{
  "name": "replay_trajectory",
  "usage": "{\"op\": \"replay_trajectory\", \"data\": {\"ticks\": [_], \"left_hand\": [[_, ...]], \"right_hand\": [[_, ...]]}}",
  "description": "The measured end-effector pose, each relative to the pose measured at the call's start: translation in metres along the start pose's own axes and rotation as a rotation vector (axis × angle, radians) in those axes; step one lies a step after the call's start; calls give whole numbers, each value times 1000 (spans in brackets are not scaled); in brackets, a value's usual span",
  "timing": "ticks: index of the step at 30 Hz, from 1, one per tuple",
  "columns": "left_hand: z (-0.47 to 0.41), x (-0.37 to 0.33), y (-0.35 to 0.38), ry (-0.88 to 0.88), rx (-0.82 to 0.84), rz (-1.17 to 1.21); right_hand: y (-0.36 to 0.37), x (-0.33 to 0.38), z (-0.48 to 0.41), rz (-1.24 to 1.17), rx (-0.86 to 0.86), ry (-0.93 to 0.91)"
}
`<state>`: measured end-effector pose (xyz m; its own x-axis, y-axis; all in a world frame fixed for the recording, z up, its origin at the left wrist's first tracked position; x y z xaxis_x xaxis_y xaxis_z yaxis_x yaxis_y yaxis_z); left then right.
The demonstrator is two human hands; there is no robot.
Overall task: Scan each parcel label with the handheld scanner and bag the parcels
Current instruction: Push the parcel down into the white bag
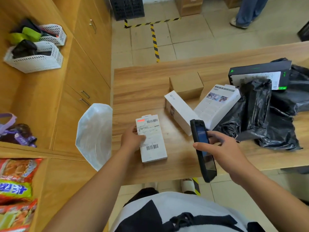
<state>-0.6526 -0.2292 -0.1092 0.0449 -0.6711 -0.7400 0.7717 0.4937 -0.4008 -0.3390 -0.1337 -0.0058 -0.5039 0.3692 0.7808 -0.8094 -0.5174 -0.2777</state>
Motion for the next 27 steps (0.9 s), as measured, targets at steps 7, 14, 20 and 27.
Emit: {"op": "replay_trajectory", "data": {"ticks": [7,14,20,27], "left_hand": [[-3,3,7,182,102,2],[-6,2,11,244,222,49],[-16,9,17,268,318,82],[-34,10,24,287,426,28]], "right_hand": [[29,11,7,214,62,81],[51,29,9,632,238,183],[69,32,10,822,339,267],[85,35,15,861,389,387]]}}
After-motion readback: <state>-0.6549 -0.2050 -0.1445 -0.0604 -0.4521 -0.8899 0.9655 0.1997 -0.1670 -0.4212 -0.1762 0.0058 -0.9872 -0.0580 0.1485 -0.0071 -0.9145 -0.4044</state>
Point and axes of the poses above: each hand's wrist, its own z-axis away from the middle knuckle, its own y-axis out of the palm, x = y × z, the point moved 9 cm from there along -z, towards the middle knuckle, and after that the axes turned 1 degree about z, right-handed, at the moved point
